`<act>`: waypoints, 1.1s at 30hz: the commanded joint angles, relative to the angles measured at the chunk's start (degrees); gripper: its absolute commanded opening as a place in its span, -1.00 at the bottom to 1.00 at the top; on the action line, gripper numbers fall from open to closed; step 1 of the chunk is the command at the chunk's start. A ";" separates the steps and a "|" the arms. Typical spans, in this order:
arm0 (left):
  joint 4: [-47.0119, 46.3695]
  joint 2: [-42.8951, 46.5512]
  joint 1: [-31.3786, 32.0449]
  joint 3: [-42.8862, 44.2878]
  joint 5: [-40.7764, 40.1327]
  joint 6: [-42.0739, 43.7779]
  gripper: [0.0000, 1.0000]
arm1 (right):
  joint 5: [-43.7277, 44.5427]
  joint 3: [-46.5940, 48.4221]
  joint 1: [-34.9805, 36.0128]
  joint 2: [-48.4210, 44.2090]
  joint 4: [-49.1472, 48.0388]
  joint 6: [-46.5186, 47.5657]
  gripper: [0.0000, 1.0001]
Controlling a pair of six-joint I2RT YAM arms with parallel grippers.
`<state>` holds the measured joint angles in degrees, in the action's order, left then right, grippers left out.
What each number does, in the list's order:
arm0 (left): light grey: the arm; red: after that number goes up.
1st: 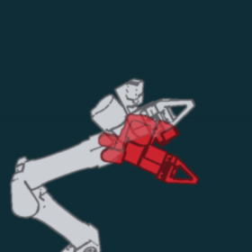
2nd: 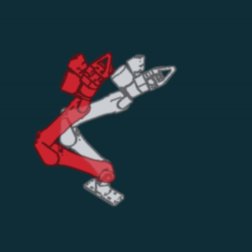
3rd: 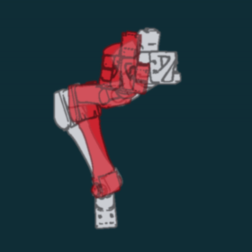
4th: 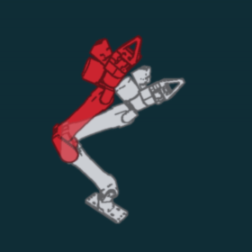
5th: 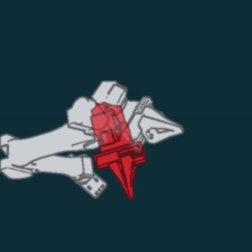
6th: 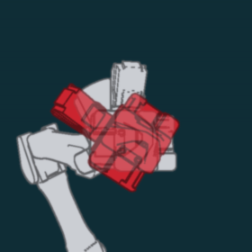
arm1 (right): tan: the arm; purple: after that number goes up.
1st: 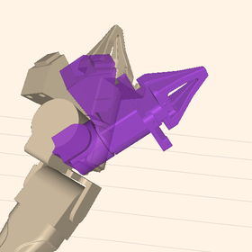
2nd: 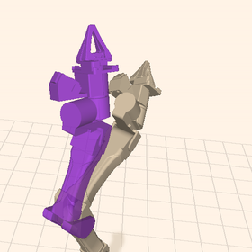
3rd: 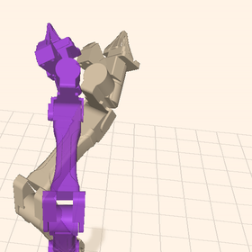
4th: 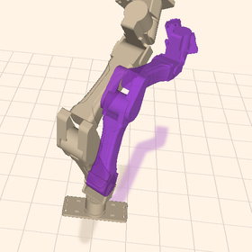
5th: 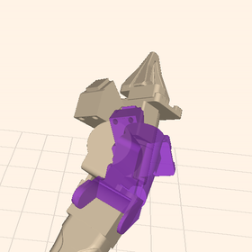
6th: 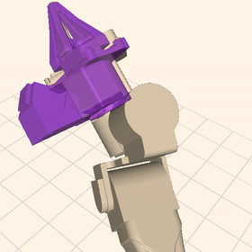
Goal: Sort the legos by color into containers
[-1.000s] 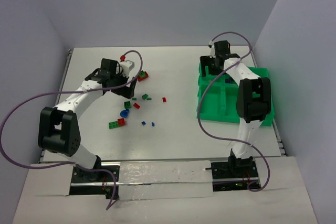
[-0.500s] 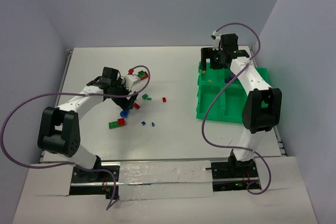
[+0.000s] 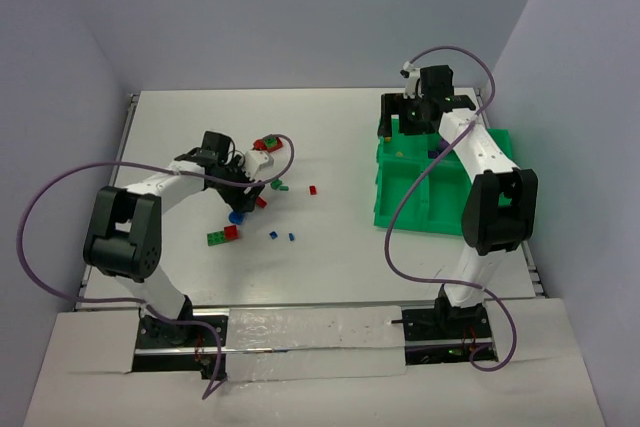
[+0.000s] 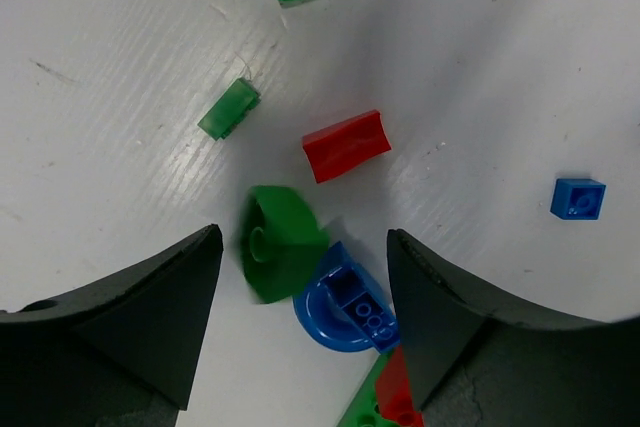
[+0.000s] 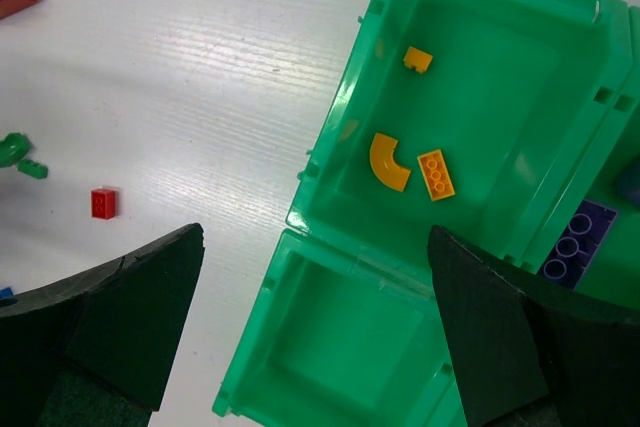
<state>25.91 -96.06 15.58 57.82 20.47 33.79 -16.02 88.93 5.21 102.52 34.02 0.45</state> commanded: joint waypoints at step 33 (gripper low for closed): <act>-0.43 -4.60 -0.53 6.42 3.19 -1.50 0.45 | -3.14 0.54 0.94 -4.15 1.22 -0.36 1.00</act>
<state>26.53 -99.60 14.55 61.58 23.20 34.31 -18.76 88.66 5.80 100.84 35.20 0.45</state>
